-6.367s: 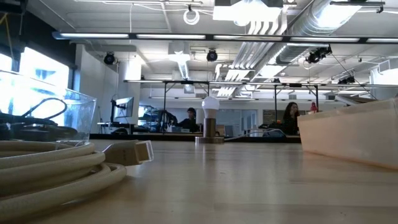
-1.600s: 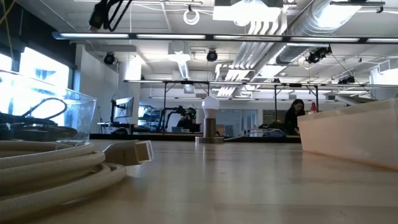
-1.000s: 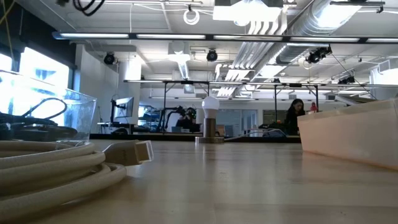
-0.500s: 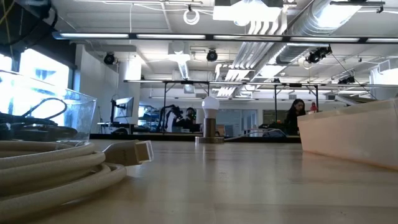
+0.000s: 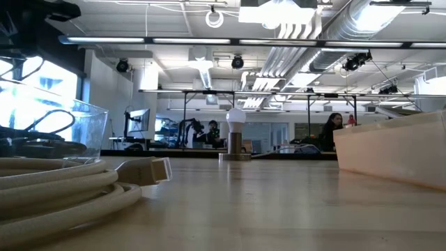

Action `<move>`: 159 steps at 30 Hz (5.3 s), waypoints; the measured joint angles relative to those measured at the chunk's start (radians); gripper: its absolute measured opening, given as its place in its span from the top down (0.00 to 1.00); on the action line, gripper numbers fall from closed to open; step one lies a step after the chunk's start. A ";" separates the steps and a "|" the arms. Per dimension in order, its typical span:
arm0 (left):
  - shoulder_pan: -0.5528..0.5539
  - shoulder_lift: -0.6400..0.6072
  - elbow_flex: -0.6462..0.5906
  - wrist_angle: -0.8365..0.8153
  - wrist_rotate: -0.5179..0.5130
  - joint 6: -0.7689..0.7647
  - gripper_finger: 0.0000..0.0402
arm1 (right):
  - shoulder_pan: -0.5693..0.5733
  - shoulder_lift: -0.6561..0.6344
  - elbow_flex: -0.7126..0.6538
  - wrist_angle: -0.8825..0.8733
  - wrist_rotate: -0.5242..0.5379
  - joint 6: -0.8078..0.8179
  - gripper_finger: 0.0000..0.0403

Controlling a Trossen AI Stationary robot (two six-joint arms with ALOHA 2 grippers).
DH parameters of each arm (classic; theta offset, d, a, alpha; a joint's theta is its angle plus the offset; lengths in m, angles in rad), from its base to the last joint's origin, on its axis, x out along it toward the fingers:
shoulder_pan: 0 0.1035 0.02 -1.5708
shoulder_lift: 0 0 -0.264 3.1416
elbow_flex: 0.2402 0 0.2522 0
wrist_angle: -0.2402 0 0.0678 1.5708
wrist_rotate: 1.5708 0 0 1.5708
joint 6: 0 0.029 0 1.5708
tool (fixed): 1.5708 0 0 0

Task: Pick & Place USB Port
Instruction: Put the black USB cable into the transparent bin, then put the brown HDMI cable into the orange bin

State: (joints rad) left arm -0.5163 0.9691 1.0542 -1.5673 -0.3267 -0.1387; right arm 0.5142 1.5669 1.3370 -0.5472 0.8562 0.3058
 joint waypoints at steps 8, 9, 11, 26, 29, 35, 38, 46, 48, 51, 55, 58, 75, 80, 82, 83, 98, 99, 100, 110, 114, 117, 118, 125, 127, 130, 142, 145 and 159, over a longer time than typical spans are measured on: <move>0.000 0.002 0.003 -0.004 0.003 0.006 1.00 | -0.045 0.000 0.000 0.015 -0.055 -0.041 0.71; 0.000 0.002 0.010 -0.005 0.003 0.010 1.00 | -0.050 0.000 0.000 0.020 -0.061 -0.047 0.71; 0.000 0.002 0.041 -0.004 -0.001 0.012 1.00 | -0.061 0.000 0.000 0.029 -0.078 -0.060 0.71; 0.000 0.111 0.170 -0.004 -0.080 0.006 1.00 | -0.078 0.000 0.000 0.052 -0.086 -0.112 0.71; 0.000 0.135 0.170 -0.003 -0.080 0.006 1.00 | -0.078 0.000 0.000 0.052 -0.086 -0.117 0.71; 0.000 0.175 0.170 0.033 -0.078 0.003 1.00 | -0.078 0.000 0.000 0.052 -0.086 -0.126 0.71; 0.000 0.182 0.170 0.086 -0.079 0.037 1.00 | -0.078 0.000 0.000 0.054 -0.086 -0.131 0.71; 0.000 0.181 0.170 0.073 -0.079 0.018 1.00 | -0.078 0.001 0.000 0.059 -0.085 -0.132 0.71; 0.000 0.180 0.163 0.076 -0.071 0.005 1.00 | -0.078 0.001 0.000 0.059 -0.085 -0.132 0.71; 0.000 0.180 0.140 0.073 -0.067 0.003 1.00 | -0.078 0.001 0.000 0.059 -0.085 -0.132 0.71; 0.000 0.180 0.103 0.076 -0.042 0.001 1.00 | -0.076 0.001 0.000 0.059 -0.085 -0.132 0.71; 0.000 0.180 0.074 0.076 -0.041 -0.005 1.00 | -0.075 0.001 0.000 0.059 -0.091 -0.132 0.71; 0.000 0.180 -0.033 0.073 -0.137 -0.080 0.90 | -0.075 0.001 0.000 0.058 -0.101 -0.132 0.71; 0.000 0.180 -0.033 0.071 -0.187 -0.111 0.82 | -0.075 0.001 0.000 0.058 -0.101 -0.132 0.71; 0.000 0.180 -0.032 0.071 -0.186 -0.124 0.78 | -0.075 0.001 0.000 0.058 -0.101 -0.132 0.71; 0.000 0.180 -0.026 0.068 -0.185 -0.134 0.75 | -0.075 0.001 0.000 0.058 -0.101 -0.132 0.71; -0.001 0.180 0.074 0.419 0.004 -0.307 0.52 | -0.075 0.001 0.001 0.023 -0.134 -0.125 0.71; -0.001 0.187 0.062 0.462 0.003 -0.305 0.53 | -0.075 0.001 0.001 0.016 -0.134 -0.122 0.71; -0.001 0.199 0.048 0.506 0.002 -0.298 0.53 | -0.075 0.001 0.001 0.007 -0.134 -0.113 0.71; -0.077 0.442 -0.026 0.728 0.039 -0.171 0.53 | -0.075 0.001 0.001 -0.058 -0.134 -0.053 0.71; -0.101 0.544 -0.026 0.846 0.071 -0.169 0.53 | -0.075 0.001 0.001 -0.058 -0.134 -0.052 0.71; -0.101 0.591 -0.026 0.915 0.112 -0.169 0.53 | -0.075 0.001 0.001 -0.057 -0.132 -0.052 0.71; -0.100 0.603 -0.026 0.941 0.131 -0.169 0.53 | -0.075 0.001 0.001 -0.056 -0.132 -0.052 0.71; -0.100 0.621 -0.026 0.982 0.156 -0.206 0.53 | -0.075 0.001 0.001 -0.056 -0.133 -0.045 0.71; -0.100 0.621 -0.026 1.006 0.155 -0.207 0.53 | -0.075 0.001 0.001 -0.058 -0.134 -0.044 0.71; -0.099 0.622 -0.026 1.019 0.152 -0.207 0.53 | -0.075 0.001 0.001 -0.058 -0.134 -0.044 0.71; -0.100 0.645 -0.025 1.051 0.126 -0.180 0.53 | -0.075 0.001 0.001 -0.062 -0.134 -0.041 0.71; -0.100 0.656 -0.026 1.043 0.120 -0.180 0.53 | -0.075 0.001 -0.002 -0.058 -0.134 -0.041 0.71; -0.098 0.771 -0.025 1.134 0.145 -0.128 0.53 | -0.078 0.001 -0.141 0.117 -0.141 -0.102 0.71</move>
State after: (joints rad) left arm -0.6142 1.7396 1.0287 -0.4335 -0.1814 -0.2662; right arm 0.4366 1.5677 1.1957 -0.4306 0.7155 0.2038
